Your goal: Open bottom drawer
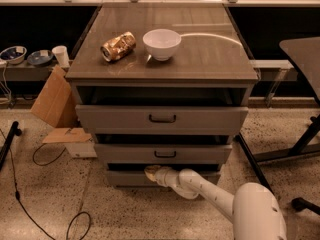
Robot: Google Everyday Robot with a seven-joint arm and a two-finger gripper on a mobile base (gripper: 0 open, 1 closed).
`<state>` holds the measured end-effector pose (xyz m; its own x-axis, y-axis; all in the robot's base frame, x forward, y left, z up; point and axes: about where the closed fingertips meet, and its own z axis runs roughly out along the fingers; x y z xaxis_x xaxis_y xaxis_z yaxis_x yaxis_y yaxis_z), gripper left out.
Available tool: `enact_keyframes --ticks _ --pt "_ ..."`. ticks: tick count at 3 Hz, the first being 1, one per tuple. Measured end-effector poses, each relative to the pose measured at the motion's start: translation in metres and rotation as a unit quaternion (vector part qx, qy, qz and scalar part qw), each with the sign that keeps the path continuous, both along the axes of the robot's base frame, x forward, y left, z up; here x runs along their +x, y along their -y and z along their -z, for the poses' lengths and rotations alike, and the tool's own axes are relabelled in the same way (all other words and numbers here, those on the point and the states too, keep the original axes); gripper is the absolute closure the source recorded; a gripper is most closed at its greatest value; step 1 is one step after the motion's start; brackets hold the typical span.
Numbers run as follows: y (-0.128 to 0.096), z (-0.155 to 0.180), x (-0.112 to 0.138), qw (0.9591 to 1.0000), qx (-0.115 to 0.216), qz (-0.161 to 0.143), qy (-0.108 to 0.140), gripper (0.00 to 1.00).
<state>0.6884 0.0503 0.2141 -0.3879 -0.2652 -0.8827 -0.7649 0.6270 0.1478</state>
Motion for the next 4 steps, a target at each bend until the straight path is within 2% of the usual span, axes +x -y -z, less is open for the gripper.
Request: enact_keyframes --ticks 1,2,4 --pt "-0.007 -0.004 -0.005 0.9998 -0.010 -0.013 -0.012 1.00" --pt "0.001 0.003 -0.017 0.9981 -0.039 -0.035 -0.032 1.00" --pt "0.007 0.003 -0.026 0.9969 -0.050 -0.044 -0.042 1.00"
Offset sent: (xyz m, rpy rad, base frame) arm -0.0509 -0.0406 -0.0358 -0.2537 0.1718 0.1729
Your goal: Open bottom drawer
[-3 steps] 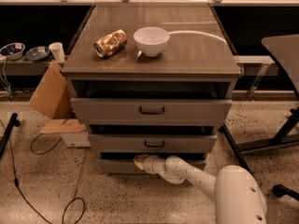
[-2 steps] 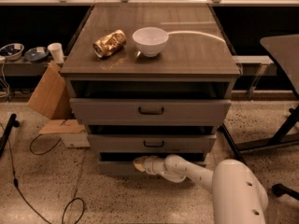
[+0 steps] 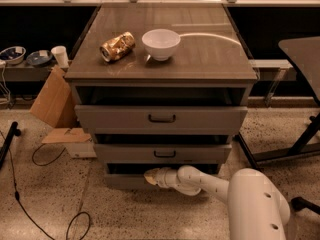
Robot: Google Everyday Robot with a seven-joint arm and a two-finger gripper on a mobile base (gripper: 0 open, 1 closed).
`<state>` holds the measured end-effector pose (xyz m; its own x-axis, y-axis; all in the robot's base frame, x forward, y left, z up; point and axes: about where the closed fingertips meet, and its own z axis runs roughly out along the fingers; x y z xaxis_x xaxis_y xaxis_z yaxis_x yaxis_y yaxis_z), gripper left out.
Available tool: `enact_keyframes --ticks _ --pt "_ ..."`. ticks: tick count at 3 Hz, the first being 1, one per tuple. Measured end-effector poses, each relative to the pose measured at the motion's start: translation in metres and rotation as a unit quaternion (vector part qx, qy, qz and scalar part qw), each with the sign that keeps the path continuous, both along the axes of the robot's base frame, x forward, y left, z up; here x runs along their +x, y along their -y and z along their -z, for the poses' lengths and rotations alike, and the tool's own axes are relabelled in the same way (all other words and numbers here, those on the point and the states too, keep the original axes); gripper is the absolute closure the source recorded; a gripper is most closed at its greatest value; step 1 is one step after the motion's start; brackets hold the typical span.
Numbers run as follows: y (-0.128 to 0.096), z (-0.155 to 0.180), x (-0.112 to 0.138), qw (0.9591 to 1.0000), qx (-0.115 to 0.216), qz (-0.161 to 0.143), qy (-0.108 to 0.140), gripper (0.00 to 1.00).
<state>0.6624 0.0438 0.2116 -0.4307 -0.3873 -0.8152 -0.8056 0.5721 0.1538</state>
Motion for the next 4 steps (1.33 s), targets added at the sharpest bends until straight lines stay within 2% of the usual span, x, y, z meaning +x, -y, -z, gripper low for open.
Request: enact_keyframes --ticks 2,3,4 --pt "0.004 -0.002 -0.008 0.9999 -0.010 -0.008 -0.010 1.00" --pt "-0.012 0.014 -0.076 0.9890 -0.040 -0.097 -0.105 1.00" --pt "0.034 0.054 -0.127 0.9677 -0.101 -0.143 -0.182 1.00"
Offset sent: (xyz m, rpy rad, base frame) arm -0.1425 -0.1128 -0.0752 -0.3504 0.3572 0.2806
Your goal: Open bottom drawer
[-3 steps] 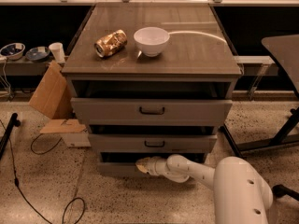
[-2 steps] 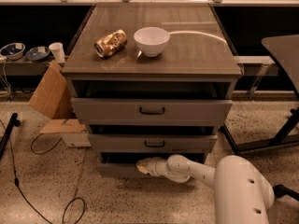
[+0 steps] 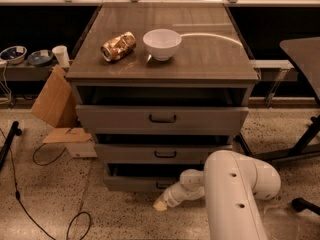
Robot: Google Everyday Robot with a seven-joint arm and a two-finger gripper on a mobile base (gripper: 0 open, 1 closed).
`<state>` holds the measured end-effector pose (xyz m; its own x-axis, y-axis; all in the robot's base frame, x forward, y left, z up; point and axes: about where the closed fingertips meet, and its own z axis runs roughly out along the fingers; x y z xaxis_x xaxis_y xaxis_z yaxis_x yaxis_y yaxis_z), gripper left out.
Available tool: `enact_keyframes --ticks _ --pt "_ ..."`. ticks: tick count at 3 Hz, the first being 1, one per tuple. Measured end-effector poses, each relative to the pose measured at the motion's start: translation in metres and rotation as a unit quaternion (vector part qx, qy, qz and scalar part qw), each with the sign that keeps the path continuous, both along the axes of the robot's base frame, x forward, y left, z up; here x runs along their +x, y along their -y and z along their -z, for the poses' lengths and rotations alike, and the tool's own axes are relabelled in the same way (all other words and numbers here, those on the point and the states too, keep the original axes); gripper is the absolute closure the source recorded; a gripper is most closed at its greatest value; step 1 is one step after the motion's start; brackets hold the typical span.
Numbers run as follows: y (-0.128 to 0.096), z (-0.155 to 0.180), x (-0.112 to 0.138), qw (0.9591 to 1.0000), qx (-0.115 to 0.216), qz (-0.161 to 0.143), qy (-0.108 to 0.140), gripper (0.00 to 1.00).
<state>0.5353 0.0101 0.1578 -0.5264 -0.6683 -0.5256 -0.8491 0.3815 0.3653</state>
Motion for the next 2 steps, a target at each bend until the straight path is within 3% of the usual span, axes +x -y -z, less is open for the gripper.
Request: enact_keyframes --ticks 1,2 --pt "0.035 0.013 -0.034 0.9982 -0.036 -0.025 -0.041 1.00" --pt "0.066 -0.009 -0.048 0.9988 -0.038 -0.021 -0.024 1.00"
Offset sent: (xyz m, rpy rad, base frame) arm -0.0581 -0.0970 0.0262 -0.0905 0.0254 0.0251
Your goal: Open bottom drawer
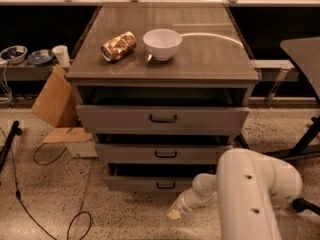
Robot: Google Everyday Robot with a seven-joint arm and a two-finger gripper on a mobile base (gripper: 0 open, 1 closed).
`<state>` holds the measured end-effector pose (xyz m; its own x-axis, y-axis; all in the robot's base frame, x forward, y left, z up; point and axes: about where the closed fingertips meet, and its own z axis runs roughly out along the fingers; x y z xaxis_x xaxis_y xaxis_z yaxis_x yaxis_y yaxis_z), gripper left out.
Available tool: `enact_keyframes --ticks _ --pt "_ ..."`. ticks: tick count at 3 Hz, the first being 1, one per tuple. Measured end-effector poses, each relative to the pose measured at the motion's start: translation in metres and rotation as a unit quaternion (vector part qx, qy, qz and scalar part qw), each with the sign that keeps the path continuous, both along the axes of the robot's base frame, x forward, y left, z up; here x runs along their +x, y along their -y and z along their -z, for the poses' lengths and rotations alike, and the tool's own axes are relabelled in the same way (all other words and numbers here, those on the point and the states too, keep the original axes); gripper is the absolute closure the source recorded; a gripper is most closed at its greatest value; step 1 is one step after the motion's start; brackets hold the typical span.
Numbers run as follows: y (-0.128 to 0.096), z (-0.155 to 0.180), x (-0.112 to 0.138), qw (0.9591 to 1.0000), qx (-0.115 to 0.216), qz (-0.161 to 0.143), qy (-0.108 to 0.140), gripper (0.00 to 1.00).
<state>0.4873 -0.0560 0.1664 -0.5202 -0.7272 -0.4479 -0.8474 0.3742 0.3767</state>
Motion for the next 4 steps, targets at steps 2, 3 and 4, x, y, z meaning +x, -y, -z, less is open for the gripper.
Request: enact_keyframes --ticks 2,3,4 --pt "0.023 -0.030 0.012 0.9944 0.067 0.062 0.054 1.00" --pt "0.011 -0.028 0.038 0.9862 0.118 0.096 0.067 1.00" --pt "-0.013 -0.025 0.071 0.9725 0.177 0.130 0.077 1.00"
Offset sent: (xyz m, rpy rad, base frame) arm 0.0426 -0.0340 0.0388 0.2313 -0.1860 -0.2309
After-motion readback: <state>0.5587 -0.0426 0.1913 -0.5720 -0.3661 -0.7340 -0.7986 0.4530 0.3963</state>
